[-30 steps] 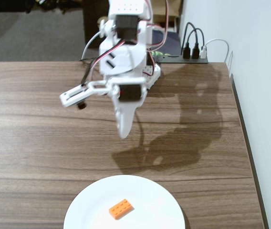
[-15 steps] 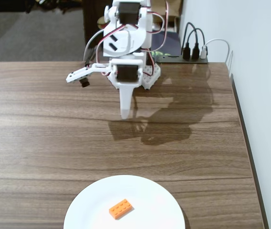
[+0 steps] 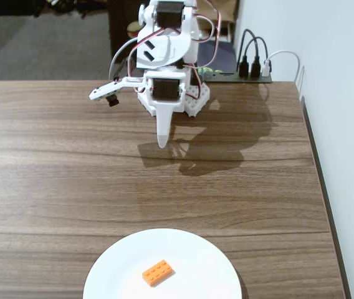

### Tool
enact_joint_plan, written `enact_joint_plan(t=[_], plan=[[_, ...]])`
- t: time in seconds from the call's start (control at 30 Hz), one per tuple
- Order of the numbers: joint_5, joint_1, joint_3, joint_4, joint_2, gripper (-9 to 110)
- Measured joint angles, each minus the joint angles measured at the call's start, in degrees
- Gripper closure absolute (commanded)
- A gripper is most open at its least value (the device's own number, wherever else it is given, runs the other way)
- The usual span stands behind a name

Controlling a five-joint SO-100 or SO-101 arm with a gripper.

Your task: Grasp a lego block and put it on the plate.

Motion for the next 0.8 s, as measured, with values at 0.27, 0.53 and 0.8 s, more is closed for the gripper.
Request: enact_joint_plan(t=[0.27,0.53,0.8], plan=[[0.0,0.8,3.1,2.5,6.3,101],[0.1,1.1,5.3,5.3,12.0,101],[0.2,1.1,5.4,6.0,14.4,101]])
